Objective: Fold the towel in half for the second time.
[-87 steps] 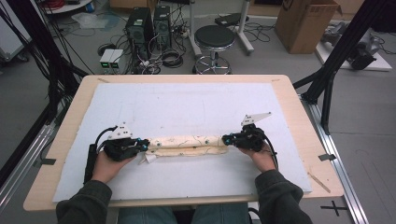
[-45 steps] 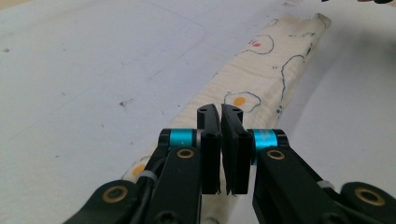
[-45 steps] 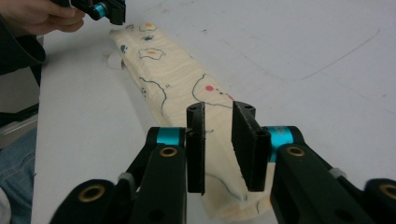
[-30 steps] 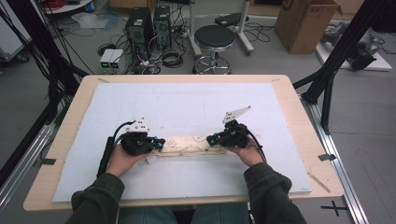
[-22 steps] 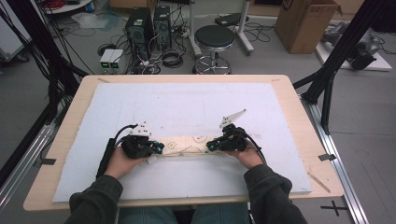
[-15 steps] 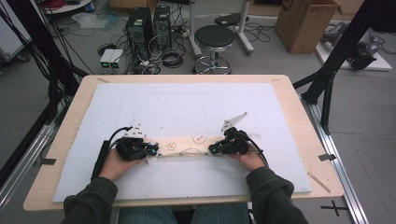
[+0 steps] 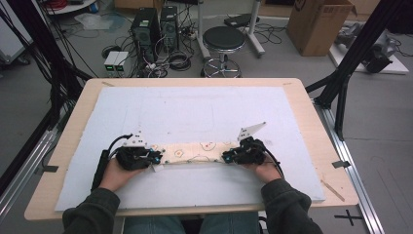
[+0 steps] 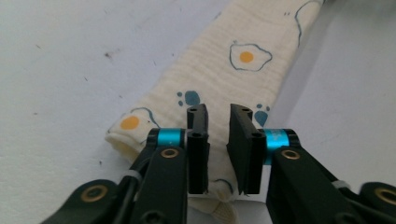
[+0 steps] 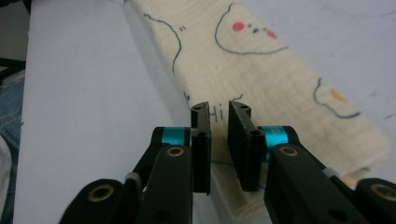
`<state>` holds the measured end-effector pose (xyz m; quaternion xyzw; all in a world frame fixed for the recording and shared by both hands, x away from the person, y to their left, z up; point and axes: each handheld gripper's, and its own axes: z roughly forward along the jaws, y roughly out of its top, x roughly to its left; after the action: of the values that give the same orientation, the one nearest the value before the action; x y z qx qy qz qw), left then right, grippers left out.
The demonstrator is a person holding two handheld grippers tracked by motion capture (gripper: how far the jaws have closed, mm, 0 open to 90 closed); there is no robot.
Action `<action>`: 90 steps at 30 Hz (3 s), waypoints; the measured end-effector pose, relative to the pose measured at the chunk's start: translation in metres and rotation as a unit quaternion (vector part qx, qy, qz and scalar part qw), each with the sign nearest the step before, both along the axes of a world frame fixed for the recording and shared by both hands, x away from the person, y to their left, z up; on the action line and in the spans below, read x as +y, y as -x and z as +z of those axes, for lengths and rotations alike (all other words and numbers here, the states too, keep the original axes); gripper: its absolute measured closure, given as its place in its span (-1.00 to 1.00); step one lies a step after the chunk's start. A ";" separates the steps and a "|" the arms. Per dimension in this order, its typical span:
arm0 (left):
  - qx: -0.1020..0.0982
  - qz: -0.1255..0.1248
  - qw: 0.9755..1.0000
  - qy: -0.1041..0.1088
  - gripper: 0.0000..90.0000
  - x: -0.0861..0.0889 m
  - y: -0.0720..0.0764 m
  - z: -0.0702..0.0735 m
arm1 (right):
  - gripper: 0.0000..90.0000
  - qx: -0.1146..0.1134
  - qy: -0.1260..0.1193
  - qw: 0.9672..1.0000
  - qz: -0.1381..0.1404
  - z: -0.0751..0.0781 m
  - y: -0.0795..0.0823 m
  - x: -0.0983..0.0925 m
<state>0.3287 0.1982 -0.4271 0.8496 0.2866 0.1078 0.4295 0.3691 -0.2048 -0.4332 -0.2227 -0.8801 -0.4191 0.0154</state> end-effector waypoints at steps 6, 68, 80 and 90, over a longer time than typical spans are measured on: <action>0.000 0.020 1.000 0.016 0.48 0.010 -0.002 0.003 | 0.46 -0.034 -0.017 0.998 -0.050 0.016 -0.012 -0.012; 0.059 0.100 0.993 0.022 0.13 0.012 -0.032 -0.011 | 0.37 0.025 -0.003 0.992 -0.124 -0.010 -0.035 -0.023; 0.061 0.075 0.995 0.018 0.61 0.010 -0.030 -0.014 | 0.70 0.019 0.006 0.994 -0.107 -0.010 -0.030 -0.017; 0.045 0.077 0.996 0.018 0.76 0.008 -0.027 -0.011 | 0.75 0.005 0.007 0.994 -0.105 -0.006 -0.026 -0.017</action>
<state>0.3553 0.2062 -0.4380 0.8214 0.3717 0.0968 0.4216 0.3953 -0.2213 -0.4390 -0.3162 -0.8544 -0.4116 -0.0262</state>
